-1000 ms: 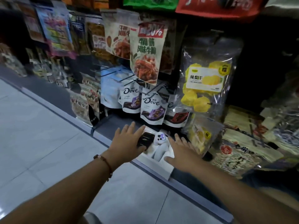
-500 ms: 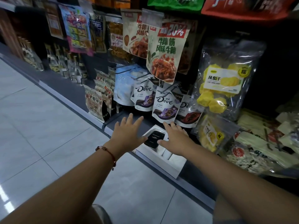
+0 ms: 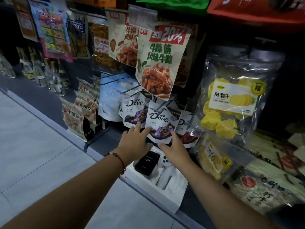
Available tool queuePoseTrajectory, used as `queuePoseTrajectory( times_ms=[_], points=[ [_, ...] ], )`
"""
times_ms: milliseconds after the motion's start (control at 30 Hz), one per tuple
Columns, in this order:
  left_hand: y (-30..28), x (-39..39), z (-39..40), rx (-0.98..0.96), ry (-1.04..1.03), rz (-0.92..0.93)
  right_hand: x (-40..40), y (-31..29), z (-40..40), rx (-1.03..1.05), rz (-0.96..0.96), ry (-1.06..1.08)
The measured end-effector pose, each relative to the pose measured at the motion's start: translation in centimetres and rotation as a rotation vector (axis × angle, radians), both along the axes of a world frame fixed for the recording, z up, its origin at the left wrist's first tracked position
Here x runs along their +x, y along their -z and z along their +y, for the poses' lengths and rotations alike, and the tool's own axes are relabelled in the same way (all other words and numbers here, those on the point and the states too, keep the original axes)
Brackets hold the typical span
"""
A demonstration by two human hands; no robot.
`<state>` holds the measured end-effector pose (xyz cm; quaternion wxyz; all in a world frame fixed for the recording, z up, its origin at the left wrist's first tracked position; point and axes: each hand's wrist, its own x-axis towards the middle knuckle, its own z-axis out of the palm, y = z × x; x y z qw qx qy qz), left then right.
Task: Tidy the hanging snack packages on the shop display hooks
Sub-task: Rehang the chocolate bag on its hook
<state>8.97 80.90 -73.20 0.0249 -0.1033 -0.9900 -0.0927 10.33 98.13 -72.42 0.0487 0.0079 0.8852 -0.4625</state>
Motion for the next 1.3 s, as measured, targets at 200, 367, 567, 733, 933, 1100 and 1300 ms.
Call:
queuePoseTrajectory(
  times_ms=[200, 367, 567, 733, 933, 1100, 1300],
  points=[
    [4.2, -8.0, 1.2, 0.421, -0.012, -0.037, -7.9, 2.6, 0.0, -0.474, 0.188, 0.363],
    [3.9, -11.0, 0.5, 0.703, 0.039, -0.146, -10.5, 2.3, -0.8, -0.588, 0.006, 0.487],
    [0.7, -10.3, 0.8, 1.115, -0.051, -0.233, -7.8, 1.1, -1.0, -0.551, -0.059, 0.312],
    [-1.4, -7.7, -2.1, 1.284, 0.075, -0.49, -3.9, 1.2, -2.2, -0.683, -0.118, 0.276],
    [-2.7, -3.0, -6.0, 1.3, 0.028, -0.581, -0.4, 0.4, -4.7, -0.749, -0.202, 0.175],
    [-3.1, -0.9, -9.0, 1.451, -0.095, -0.513, -0.1, -0.4, -7.3, -0.798, -0.202, 0.161],
    [-1.8, -1.8, -10.3, 1.624, -0.239, -0.388, -2.0, -1.1, -10.7, -0.753, -0.178, 0.106]
  ],
)
